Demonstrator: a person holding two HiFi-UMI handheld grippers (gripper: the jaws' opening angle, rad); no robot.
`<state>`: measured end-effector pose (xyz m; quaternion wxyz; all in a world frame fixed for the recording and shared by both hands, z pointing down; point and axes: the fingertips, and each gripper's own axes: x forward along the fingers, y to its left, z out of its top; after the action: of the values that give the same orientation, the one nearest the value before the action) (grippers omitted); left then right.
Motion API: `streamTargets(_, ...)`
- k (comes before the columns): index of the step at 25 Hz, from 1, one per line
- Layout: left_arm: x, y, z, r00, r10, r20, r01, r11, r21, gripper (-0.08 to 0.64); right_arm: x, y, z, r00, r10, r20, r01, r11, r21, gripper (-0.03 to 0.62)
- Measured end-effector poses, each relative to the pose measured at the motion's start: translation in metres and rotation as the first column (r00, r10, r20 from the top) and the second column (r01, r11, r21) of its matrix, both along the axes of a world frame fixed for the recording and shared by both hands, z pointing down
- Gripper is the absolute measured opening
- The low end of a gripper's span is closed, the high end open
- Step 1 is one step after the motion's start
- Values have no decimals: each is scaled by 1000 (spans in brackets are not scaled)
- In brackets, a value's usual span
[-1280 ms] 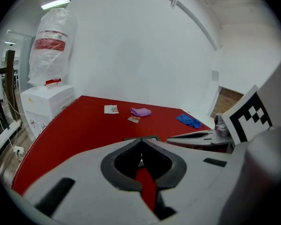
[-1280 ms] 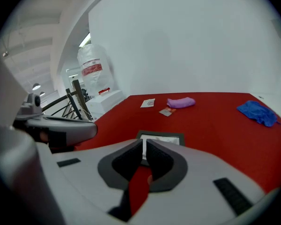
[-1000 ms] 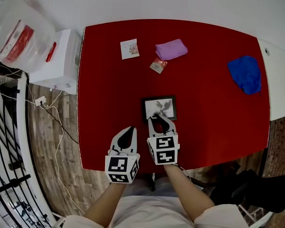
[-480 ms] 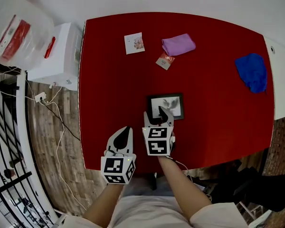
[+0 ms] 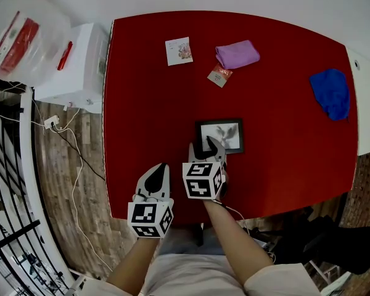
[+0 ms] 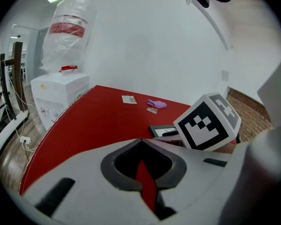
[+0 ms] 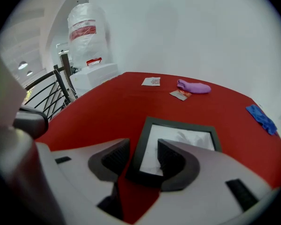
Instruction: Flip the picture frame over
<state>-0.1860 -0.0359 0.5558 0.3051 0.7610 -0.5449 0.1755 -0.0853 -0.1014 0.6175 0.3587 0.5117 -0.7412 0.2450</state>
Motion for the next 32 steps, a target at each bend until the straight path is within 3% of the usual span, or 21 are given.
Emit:
streamTargets(8,-6,6,6,999,-28,-18,28,999,-19,6,-8,1,0,997,-36,-71,37,999,19,72)
streamTargets(17,-11,8,9,999,-35,-16,35,999,-23,6,-5,0,-6,1000,7,2,-7,1000,13,61)
streamTargets(20,-10,7,10,999,-34,-17,33,999,-25,6,-4,0,-12,994,55,93,-54,998,-11,61)
streamTargets(25,-4,5,9,999,-25,-22,25,999,-23,6,-5,-4,-34,924,160,346,-145,987,-68,61)
streamTargets(32,9,0,5,1000,-6,-21,6,1000,-14,5,0,-1,-70,822,193,536,-165,981,-100,61)
